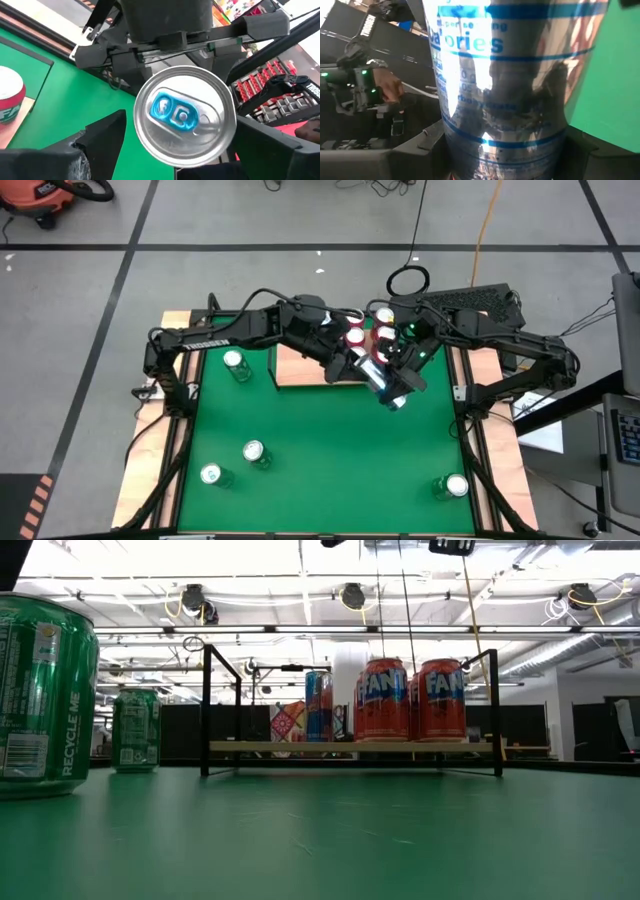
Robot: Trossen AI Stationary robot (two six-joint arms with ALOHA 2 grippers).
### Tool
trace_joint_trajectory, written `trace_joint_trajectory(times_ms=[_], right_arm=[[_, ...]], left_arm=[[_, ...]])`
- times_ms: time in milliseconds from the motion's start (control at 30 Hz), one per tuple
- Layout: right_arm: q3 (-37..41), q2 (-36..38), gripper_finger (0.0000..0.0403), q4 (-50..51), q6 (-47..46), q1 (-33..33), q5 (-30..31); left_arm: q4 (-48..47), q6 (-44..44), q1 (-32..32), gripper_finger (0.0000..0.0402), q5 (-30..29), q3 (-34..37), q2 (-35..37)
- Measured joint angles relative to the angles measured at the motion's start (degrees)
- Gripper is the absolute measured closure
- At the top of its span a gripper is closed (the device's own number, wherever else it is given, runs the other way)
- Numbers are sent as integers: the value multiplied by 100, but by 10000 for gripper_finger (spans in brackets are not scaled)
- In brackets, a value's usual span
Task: Place canned beverage on shelf
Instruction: Put the blue soda can on the shelf aligned with the other blue soda can on the shelf
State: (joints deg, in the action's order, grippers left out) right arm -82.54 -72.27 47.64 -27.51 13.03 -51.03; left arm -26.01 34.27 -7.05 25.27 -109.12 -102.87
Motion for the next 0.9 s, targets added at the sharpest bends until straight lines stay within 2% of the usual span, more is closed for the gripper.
trace_joint_trajectory(times_ms=[233,400,733,900], right_arm=[[0,-2,170,4,160,-2,107],[0,-4,170,7,184,-2,175],[0,-4,169,17,536,-2,272],[0,0,154,88,757,-4,685]], left_arm=[[508,147,109,56,-47,-9,-146],[491,145,118,63,-48,-7,-166],[477,103,117,163,-77,-7,-164],[387,126,112,182,-172,-7,-164]])
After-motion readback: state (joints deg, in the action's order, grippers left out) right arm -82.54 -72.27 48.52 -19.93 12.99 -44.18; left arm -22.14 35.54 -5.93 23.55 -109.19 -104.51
